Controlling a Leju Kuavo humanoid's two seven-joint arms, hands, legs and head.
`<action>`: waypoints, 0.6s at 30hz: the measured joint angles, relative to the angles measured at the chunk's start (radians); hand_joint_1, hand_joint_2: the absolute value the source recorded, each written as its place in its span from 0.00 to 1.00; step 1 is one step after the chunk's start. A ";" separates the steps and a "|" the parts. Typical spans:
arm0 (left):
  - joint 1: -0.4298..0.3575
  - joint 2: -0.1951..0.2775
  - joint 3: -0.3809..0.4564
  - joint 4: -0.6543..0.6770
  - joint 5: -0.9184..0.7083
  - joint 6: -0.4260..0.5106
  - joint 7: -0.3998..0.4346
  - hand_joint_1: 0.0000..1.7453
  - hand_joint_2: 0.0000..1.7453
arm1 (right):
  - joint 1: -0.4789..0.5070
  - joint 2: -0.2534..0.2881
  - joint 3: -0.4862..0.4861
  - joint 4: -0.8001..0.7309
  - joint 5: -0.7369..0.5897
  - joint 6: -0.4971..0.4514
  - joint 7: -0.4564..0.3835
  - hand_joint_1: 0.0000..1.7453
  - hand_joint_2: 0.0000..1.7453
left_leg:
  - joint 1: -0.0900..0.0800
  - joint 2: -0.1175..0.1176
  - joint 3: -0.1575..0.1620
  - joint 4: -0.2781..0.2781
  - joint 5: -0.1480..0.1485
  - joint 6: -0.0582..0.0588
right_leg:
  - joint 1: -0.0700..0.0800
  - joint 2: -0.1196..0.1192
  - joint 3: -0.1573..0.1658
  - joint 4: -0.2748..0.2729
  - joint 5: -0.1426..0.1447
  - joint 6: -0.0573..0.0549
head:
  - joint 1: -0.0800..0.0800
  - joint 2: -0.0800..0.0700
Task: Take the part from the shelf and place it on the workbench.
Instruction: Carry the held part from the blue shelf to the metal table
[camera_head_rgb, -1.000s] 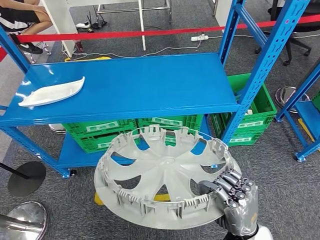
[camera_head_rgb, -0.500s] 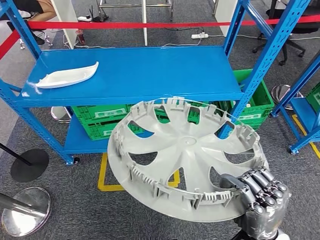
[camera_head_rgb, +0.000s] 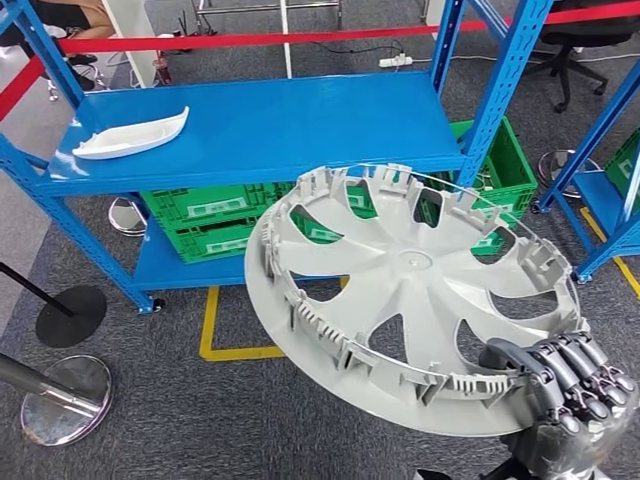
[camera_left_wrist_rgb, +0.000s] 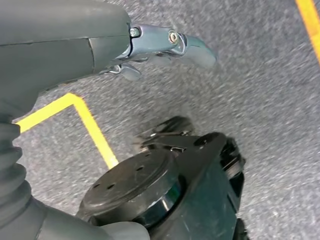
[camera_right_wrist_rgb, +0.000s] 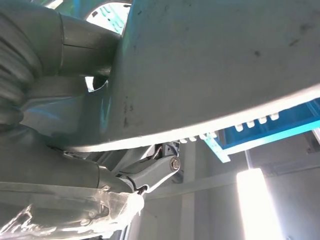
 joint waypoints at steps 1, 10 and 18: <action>0.002 0.001 0.000 -0.001 -0.005 -0.005 -0.004 0.00 1.00 | 0.002 0.000 -0.003 -0.002 -0.001 0.000 0.000 1.00 1.00 | 0.003 0.000 0.021 -0.005 0.021 -0.003 | -0.002 0.000 -0.014 0.003 0.009 0.003 | 0.000 0.000; 0.034 0.001 0.011 -0.047 -0.053 -0.052 -0.028 0.00 1.00 | 0.022 0.004 -0.026 -0.023 -0.011 0.000 0.000 1.00 1.00 | 0.006 -0.004 0.211 -0.323 0.086 0.032 | -0.014 -0.002 -0.090 0.036 0.034 0.058 | 0.002 0.000; 0.041 0.000 0.019 -0.066 -0.072 -0.066 -0.038 0.00 1.00 | 0.028 0.004 -0.040 -0.024 -0.013 0.000 0.000 1.00 1.00 | -0.015 0.002 0.135 -0.315 0.149 0.057 | -0.003 -0.002 -0.048 0.213 -0.063 0.049 | 0.010 0.000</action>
